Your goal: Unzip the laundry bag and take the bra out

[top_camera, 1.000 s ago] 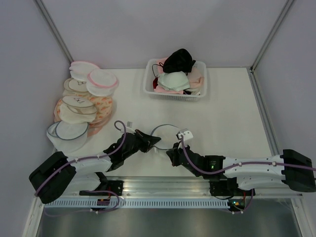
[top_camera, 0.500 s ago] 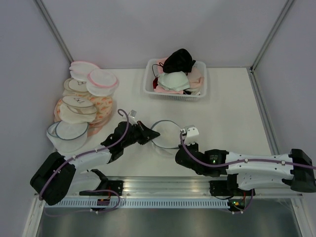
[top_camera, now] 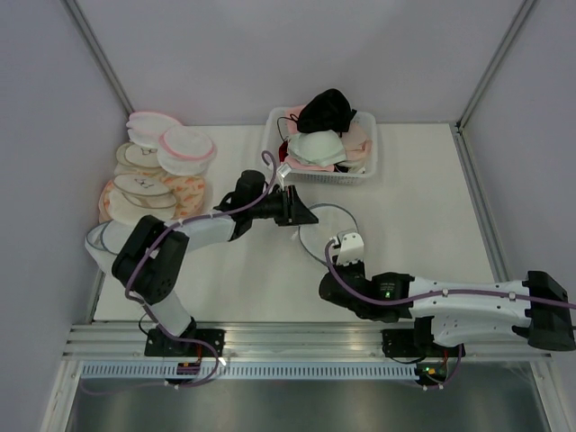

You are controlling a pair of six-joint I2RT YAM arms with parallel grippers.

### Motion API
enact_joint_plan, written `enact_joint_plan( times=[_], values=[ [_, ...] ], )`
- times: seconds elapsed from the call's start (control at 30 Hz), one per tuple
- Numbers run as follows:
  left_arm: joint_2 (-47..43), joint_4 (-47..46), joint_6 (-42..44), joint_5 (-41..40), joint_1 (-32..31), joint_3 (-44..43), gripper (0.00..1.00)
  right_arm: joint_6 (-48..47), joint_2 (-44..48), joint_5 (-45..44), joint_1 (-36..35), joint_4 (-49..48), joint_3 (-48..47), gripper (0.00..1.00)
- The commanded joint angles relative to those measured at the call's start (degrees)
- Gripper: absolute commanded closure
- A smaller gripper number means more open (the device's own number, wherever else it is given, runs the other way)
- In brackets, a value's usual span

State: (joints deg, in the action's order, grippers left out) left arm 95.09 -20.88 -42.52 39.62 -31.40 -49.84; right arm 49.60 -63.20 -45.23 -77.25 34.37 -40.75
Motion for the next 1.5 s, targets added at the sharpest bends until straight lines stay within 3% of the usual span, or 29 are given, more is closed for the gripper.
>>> enact_joint_plan(
  times=[0.0, 0.07, 0.1, 0.3, 0.4, 0.57, 0.77, 0.87, 0.9, 1.0, 1.13, 1.37, 1.47],
  values=[
    [3.3, -1.1, 2.1, 3.5, 1.3, -4.6, 0.49, -3.4, 2.1, 0.8, 0.0, -5.1, 1.8, 0.99],
    [2.1, -2.1, -0.1, 0.5, 1.3, -2.6, 0.12, -4.2, 2.2, 1.4, 0.0, -6.9, 1.9, 0.99],
    [-0.7, -3.4, -2.2, -1.1, 1.3, -1.0, 0.01, -4.3, 1.6, 1.2, 0.0, -7.7, 1.6, 1.00],
    [-14.4, -4.6, -12.7, -10.4, 0.1, 15.6, 0.00, -7.0, -2.8, 2.6, 0.3, -12.9, 0.7, 1.00],
    [-19.6, -1.8, -16.3, -12.4, -2.4, 18.8, 0.00, -8.9, -3.9, 6.7, 0.7, -17.9, 1.4, 0.99],
    [-22.1, -9.4, -24.1, -14.0, -5.6, 23.8, 0.01, -11.2, -2.0, 11.7, 1.0, -26.0, 4.2, 1.00],
    [-14.8, -14.7, -27.0, -12.2, -9.3, 21.6, 0.31, -11.7, 1.0, 13.0, 1.3, -28.8, 6.0, 1.00],
    [-12.6, -17.9, -28.7, -13.0, -10.0, 21.6, 0.58, -11.8, 1.7, 13.6, 1.2, -28.9, 6.3, 1.00],
    [-11.3, -19.1, -28.9, -12.8, -10.1, 21.5, 0.76, -11.8, 1.8, 13.7, 1.3, -28.8, 6.4, 1.00],
    [-10.4, -19.3, -29.2, -12.2, -10.1, 21.0, 0.95, -11.8, 2.5, 13.8, 1.3, -28.2, 6.5, 1.00],
    [-12.2, -15.6, -27.7, -13.4, -9.8, 20.4, 0.98, -11.2, 2.4, 12.0, 1.4, -23.4, 5.2, 1.00],
    [-14.4, -6.6, -20.8, -12.5, -7.2, 16.5, 0.98, -2.7, -0.3, 5.0, 1.4, -2.4, 0.4, 1.00],
    [-12.8, -5.7, -18.9, -10.6, -6.7, 14.9, 0.98, -0.1, 0.0, 2.0, 1.8, 1.6, 1.1, 1.00]
  ],
)
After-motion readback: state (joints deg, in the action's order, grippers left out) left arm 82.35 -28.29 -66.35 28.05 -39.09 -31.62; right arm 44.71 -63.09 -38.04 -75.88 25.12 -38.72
